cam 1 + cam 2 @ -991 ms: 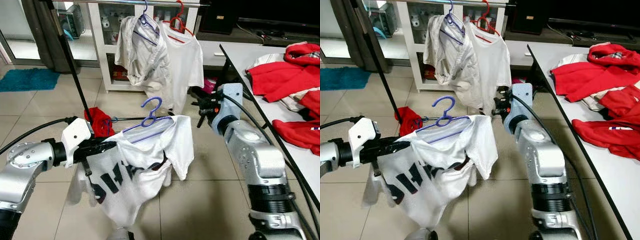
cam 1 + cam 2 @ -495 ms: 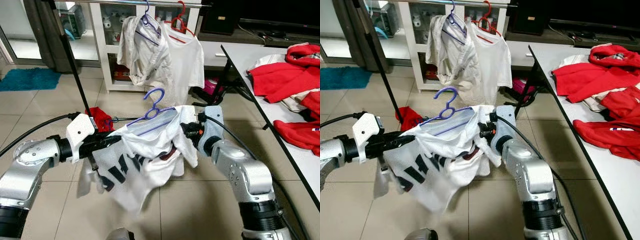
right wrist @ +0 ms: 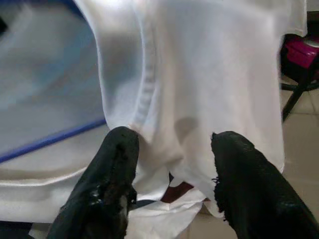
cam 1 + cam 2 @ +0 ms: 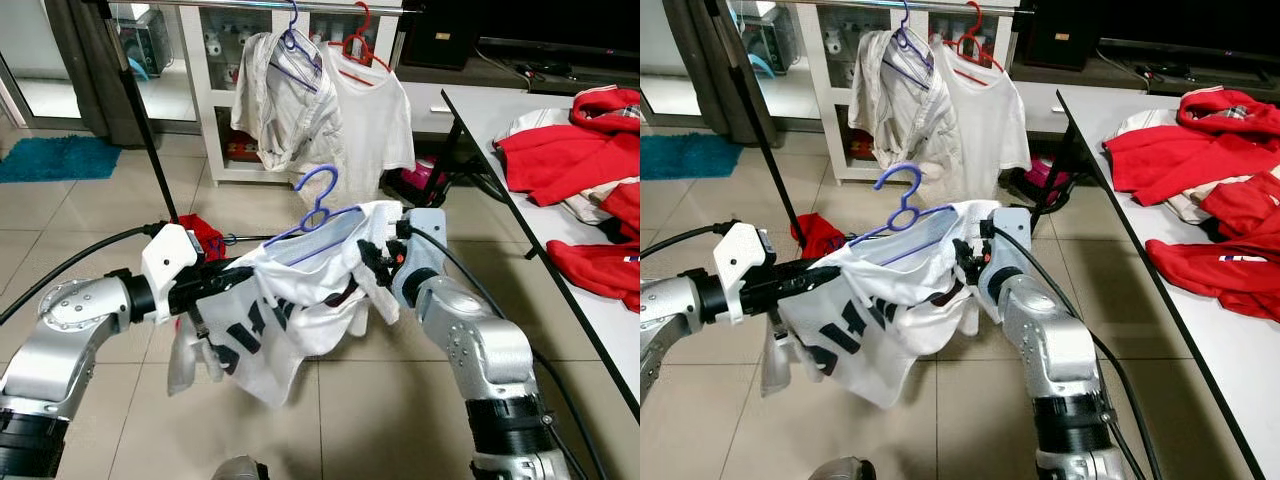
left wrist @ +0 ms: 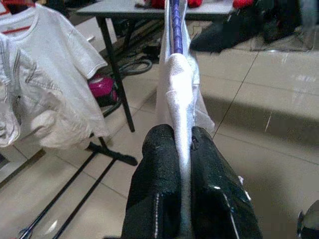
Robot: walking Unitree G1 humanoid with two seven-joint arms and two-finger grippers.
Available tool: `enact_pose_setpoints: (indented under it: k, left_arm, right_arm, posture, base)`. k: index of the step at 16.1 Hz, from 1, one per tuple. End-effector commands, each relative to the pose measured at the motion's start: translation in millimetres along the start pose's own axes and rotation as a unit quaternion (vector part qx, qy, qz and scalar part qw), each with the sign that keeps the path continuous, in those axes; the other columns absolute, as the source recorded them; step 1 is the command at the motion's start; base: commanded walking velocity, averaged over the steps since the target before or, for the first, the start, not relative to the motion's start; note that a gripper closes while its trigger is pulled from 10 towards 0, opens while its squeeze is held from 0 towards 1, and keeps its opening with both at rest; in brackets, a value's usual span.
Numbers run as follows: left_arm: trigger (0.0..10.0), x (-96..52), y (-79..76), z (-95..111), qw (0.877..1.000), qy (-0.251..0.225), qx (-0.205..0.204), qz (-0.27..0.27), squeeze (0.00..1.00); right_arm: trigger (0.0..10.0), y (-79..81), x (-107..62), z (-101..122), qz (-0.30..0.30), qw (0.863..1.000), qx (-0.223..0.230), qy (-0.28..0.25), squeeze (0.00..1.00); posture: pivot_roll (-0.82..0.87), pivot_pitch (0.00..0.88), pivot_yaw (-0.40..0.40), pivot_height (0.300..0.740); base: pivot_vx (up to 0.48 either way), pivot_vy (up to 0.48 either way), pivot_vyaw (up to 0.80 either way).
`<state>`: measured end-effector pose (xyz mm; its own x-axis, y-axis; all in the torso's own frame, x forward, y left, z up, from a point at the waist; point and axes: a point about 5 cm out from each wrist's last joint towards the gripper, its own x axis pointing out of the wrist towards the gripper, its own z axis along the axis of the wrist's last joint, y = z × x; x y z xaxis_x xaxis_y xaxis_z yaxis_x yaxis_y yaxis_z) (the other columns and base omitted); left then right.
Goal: Hang hanger
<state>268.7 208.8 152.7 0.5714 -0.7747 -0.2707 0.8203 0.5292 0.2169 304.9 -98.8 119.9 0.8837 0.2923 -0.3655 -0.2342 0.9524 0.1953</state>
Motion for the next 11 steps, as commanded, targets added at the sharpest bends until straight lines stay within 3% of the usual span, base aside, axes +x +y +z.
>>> enact_pose_setpoints:
  k: [1, 3, 7, 8, 9, 11]
  left_arm:
    - [0.0, 3.1, -4.9, 10.0, 1.0, -0.029, 0.001, -0.01, 0.0]
    - [0.0, 3.5, -7.2, 11.1, 0.999, -0.032, -0.001, -0.012, 0.0]
    - [0.0, 2.7, -9.8, 12.2, 0.999, -0.033, -0.004, -0.016, 0.0]
    - [0.0, 2.6, -10.1, 12.7, 0.999, -0.034, -0.005, -0.017, 0.0]
    - [0.0, 2.6, -10.5, 13.3, 0.999, -0.035, -0.006, -0.019, 0.0]
    - [0.0, 2.6, -11.0, 13.8, 0.999, -0.036, -0.008, -0.021, 0.0]
  right_arm:
    - [10.0, -1.0, 3.1, 1.3, -0.012, 1.0, -0.009, -0.003, 0.0]
    - [10.0, -5.8, 6.3, -0.8, -0.033, 0.999, -0.026, -0.002, 0.0]
    - [10.0, -14.9, 8.6, -1.4, -0.05, 0.999, -0.018, -0.009, 0.0]
    - [3.5, -17.0, 9.5, -2.2, -0.055, 0.998, -0.016, -0.01, 0.0]
    - [0.0, -19.2, 10.0, -3.3, -0.061, 0.998, -0.011, -0.013, 0.0]
    - [0.0, -21.2, 10.5, -4.7, -0.063, 0.998, -0.006, -0.015, 0.0]
  posture:
    - [-0.01, 0.0, -0.046, 0.74]
    - [-0.01, 0.0, -0.05, 0.74]
    - [-0.01, 0.0, -0.05, 0.74]
    - [-0.01, 0.0, -0.047, 0.74]
    - [-0.01, 0.0, -0.047, 0.74]
    - [-0.01, 0.0, -0.047, 0.74]
  base:
    - [0.0, 0.0, 0.0]
    - [0.0, 0.0, 0.0]
    - [0.0, 0.0, 0.0]
    - [0.0, 0.0, 0.0]
    - [0.0, 0.0, 0.0]
    - [0.0, 0.0, 0.0]
